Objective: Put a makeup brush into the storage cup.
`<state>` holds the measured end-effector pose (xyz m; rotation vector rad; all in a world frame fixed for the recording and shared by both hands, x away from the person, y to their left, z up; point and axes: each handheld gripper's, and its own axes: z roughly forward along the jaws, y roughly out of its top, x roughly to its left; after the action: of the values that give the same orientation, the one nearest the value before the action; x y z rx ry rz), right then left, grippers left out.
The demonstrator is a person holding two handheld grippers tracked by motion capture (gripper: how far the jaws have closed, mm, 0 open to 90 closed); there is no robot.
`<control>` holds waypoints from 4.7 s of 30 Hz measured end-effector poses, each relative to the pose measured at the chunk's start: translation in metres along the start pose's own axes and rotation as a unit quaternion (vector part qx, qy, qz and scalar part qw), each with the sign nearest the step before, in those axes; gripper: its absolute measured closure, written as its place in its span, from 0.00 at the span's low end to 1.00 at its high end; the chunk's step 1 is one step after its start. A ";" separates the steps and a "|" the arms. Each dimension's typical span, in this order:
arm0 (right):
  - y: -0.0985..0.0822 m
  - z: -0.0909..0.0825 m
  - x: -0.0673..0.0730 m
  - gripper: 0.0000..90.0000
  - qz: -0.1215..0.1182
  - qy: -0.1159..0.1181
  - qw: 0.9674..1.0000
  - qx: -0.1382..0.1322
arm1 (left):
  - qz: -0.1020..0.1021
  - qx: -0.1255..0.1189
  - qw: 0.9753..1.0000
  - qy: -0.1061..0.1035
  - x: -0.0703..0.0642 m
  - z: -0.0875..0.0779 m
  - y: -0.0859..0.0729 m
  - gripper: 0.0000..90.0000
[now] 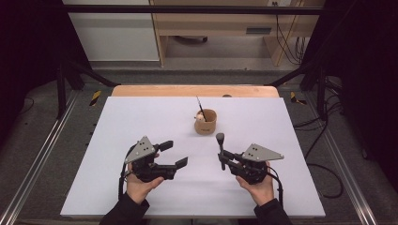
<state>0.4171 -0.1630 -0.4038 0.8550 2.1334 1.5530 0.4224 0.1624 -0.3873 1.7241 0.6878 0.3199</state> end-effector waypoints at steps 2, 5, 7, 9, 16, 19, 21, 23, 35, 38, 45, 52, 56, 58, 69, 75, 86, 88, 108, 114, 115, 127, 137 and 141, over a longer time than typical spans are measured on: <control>0.001 -0.002 -0.002 0.88 0.002 -0.001 1.000 -0.002 | 0.002 0.005 1.000 0.005 0.003 -0.003 -0.002 0.17; 0.002 -0.006 -0.004 0.88 0.003 -0.003 1.000 -0.005 | 0.008 0.012 1.000 0.018 0.006 -0.008 -0.005 0.15; 0.003 -0.008 -0.005 0.88 0.003 -0.005 1.000 -0.007 | 0.009 0.017 1.000 0.024 0.009 -0.011 -0.007 0.14; 0.003 -0.009 -0.006 0.88 0.005 -0.007 1.000 -0.009 | 0.008 0.019 0.999 0.030 0.013 -0.015 -0.008 0.13; 0.003 -0.011 -0.009 0.88 0.007 -0.016 1.000 -0.007 | 0.003 0.025 0.998 0.059 0.028 -0.034 -0.013 0.10; 0.004 -0.012 -0.010 0.88 0.008 -0.017 1.000 -0.009 | 0.001 0.026 0.997 0.074 0.034 -0.042 -0.016 0.10; 0.005 -0.013 -0.010 0.88 0.008 -0.019 1.000 -0.009 | 0.001 0.026 0.996 0.080 0.037 -0.047 -0.016 0.10; 0.006 -0.013 -0.011 0.88 0.008 -0.020 1.000 -0.011 | 0.000 0.023 0.996 0.085 0.040 -0.051 -0.017 0.10; 0.019 -0.017 -0.018 0.88 0.013 -0.034 0.999 -0.025 | -0.006 0.030 0.991 0.127 0.059 -0.079 -0.030 0.09; 0.025 -0.015 -0.019 0.88 0.014 -0.038 0.999 -0.032 | -0.005 0.028 0.990 0.137 0.062 -0.084 -0.031 0.09; 0.036 -0.010 -0.023 0.88 0.024 -0.051 0.997 -0.045 | -0.004 0.028 0.989 0.148 0.068 -0.089 -0.036 0.09; 0.049 -0.001 -0.029 0.88 0.033 -0.063 0.996 -0.055 | 0.001 0.028 0.988 0.149 0.073 -0.091 -0.038 0.09; 0.058 0.008 -0.032 0.88 0.039 -0.066 0.995 -0.059 | 0.001 0.024 0.988 0.150 0.075 -0.093 -0.038 0.09; 0.062 0.013 -0.034 0.88 0.037 -0.069 0.995 -0.059 | 0.002 0.023 0.988 0.152 0.076 -0.093 -0.039 0.09; 0.076 0.040 -0.043 0.88 0.052 -0.090 0.993 -0.061 | -0.002 0.022 0.988 0.155 0.079 -0.093 -0.040 0.10; 0.084 0.052 -0.052 0.88 0.064 -0.101 0.991 -0.063 | 0.000 0.026 0.988 0.154 0.079 -0.092 -0.041 0.10; 0.093 0.074 -0.064 0.88 0.075 -0.117 0.988 -0.062 | 0.007 0.023 0.988 0.152 0.081 -0.092 -0.042 0.10; 0.093 0.078 -0.066 0.88 0.077 -0.119 0.988 -0.060 | 0.006 0.019 0.989 0.146 0.081 -0.092 -0.041 0.10; 0.088 0.115 -0.086 0.88 0.094 -0.135 0.985 -0.048 | 0.009 0.018 0.990 0.139 0.082 -0.092 -0.040 0.10; 0.082 0.125 -0.091 0.88 0.099 -0.141 0.984 -0.043 | 0.010 0.017 0.990 0.138 0.081 -0.092 -0.040 0.10; 0.081 0.127 -0.092 0.88 0.100 -0.142 0.984 -0.041 | 0.010 0.017 0.990 0.138 0.081 -0.092 -0.040 0.10; 0.068 0.143 -0.100 0.88 0.108 -0.151 0.982 -0.019 | 0.011 0.015 0.990 0.137 0.080 -0.093 -0.039 0.10; 0.060 0.149 -0.102 0.88 0.111 -0.154 0.982 -0.005 | 0.013 0.015 0.990 0.136 0.079 -0.092 -0.039 0.10; 0.056 0.150 -0.102 0.88 0.115 -0.156 0.981 0.002 | 0.014 0.015 0.991 0.135 0.079 -0.092 -0.039 0.10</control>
<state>0.5997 -0.1100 -0.4062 1.2915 1.8658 1.4055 0.4232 0.2869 -0.4108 1.7375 0.8689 0.5717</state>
